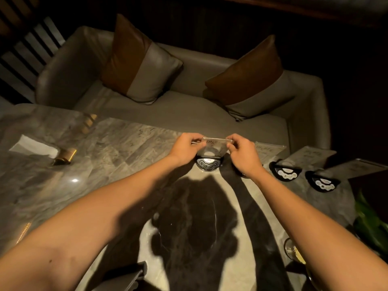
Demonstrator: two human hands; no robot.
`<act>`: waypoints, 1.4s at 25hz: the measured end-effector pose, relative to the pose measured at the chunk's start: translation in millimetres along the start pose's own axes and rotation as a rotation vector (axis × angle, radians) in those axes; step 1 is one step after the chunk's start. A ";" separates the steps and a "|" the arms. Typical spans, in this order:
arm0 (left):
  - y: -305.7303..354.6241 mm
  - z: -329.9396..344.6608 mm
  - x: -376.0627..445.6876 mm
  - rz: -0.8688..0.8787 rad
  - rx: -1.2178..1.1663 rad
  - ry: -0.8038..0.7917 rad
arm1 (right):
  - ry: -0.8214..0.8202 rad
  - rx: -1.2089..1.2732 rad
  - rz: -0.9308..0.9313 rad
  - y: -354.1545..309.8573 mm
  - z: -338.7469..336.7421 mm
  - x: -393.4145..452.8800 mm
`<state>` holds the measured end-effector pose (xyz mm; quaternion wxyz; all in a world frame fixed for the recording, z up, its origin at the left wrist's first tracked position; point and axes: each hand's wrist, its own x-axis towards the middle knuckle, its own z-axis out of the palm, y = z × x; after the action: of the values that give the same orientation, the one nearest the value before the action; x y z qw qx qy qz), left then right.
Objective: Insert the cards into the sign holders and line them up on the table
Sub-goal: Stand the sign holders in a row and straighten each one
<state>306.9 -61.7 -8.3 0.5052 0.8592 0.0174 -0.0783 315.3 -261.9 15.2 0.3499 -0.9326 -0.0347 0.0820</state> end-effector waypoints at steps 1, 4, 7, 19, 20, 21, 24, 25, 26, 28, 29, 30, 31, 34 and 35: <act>-0.4 1.6 1.8 -0.020 -0.009 -0.001 | 0.006 0.008 0.011 3.3 1.0 1.7; 0.5 -1.2 0.7 -0.100 -0.085 -0.016 | -0.021 0.036 0.070 7.4 2.5 6.5; -0.6 -18.5 -18.4 -0.135 -0.128 -0.025 | -0.040 -0.023 0.115 -1.0 0.5 -1.3; -70.5 -99.8 -203.1 -0.382 -0.225 -0.011 | -0.806 0.337 -0.062 -107.9 87.4 -195.0; -73.3 -105.3 -218.5 -0.394 -0.220 -0.009 | -0.871 0.349 -0.030 -112.6 98.0 -209.3; -74.3 -110.2 -233.9 -0.401 -0.213 -0.006 | -0.914 0.346 -0.010 -115.2 107.9 -221.2; -80.6 -122.9 -281.8 -0.400 -0.198 -0.007 | -0.938 0.230 -0.214 -119.6 135.0 -248.7; -82.6 -125.2 -294.8 -0.395 -0.199 -0.013 | -0.914 0.165 -0.280 -119.5 141.2 -253.9; -85.9 -127.0 -308.1 -0.390 -0.208 -0.010 | -0.885 0.111 -0.316 -120.6 146.8 -258.4; -95.5 -127.5 -332.0 -0.415 -0.286 0.003 | -0.823 0.044 -0.348 -121.7 154.6 -265.0; -101.0 -126.5 -344.7 -0.442 -0.352 0.008 | -0.800 0.025 -0.342 -121.8 158.0 -268.1; -105.5 -124.9 -355.2 -0.460 -0.401 0.005 | -0.779 0.015 -0.334 -120.2 161.1 -269.3; -108.4 -121.7 -364.2 -0.461 -0.423 -0.003 | -0.756 0.012 -0.325 -118.5 162.8 -270.8; -113.3 -110.9 -380.0 -0.421 -0.432 0.006 | -0.691 0.067 -0.277 -113.3 166.2 -270.1; -112.0 -107.9 -382.7 -0.414 -0.450 0.031 | -0.681 0.092 -0.257 -113.0 166.2 -268.5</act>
<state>-70.5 105.9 4.5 0.6559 0.7050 0.2166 -0.1604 20.7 -102.1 0.8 0.3672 -0.8231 -0.2625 0.3447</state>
